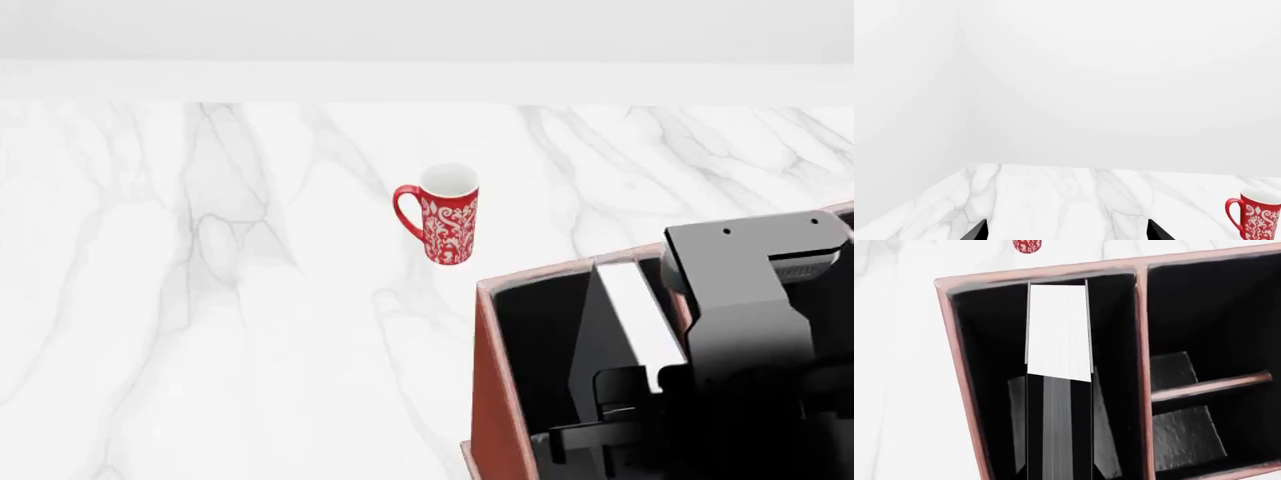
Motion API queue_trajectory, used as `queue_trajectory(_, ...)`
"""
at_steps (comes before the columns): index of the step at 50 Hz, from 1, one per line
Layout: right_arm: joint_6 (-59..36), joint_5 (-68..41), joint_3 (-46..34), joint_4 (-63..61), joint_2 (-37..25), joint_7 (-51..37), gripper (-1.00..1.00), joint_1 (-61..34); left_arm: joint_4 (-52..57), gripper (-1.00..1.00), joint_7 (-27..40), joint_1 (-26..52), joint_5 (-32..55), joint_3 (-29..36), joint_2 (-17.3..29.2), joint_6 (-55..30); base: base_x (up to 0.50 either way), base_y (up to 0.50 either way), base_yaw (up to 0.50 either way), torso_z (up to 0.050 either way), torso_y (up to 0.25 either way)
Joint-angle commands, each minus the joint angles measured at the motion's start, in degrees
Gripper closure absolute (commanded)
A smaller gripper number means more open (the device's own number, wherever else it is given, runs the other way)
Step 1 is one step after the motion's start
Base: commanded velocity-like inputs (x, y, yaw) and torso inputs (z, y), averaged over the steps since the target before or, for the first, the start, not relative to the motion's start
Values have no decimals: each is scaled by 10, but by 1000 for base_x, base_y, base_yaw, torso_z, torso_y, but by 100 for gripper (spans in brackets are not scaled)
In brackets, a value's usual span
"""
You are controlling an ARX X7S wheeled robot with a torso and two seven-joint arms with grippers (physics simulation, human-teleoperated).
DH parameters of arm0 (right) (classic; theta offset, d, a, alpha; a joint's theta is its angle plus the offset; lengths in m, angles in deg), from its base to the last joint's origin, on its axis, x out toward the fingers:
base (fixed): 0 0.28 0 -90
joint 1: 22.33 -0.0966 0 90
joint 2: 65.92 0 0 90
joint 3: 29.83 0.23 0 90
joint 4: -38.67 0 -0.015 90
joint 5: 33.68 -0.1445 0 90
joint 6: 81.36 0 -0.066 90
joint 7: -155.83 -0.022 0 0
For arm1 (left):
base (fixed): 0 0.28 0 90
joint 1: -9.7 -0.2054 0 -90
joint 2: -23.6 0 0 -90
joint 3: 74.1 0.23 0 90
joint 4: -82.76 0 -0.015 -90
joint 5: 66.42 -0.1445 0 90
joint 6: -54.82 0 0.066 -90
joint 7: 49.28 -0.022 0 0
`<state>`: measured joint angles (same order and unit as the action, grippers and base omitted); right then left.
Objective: Pick up the book and place it in the left compartment of the caddy.
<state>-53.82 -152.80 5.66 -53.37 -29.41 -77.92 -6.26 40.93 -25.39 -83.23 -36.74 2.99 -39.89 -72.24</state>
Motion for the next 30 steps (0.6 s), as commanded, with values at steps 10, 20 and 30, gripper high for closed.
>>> queue_trajectory(10,11,76,5,11,9,45,100,16,2,-100,3,-4,1,2,3,5,0,0,0,0,1)
queue_trajectory(20,17,101,2,0,5,61,100,31,2,-100,4,-5,2,2,4,7,0,0,0,0,2)
queue_trajectory(30,24,128,-4,-3,4,81,100,46,0,-100,6,-5,3,4,6,8,0,0,0,1,1)
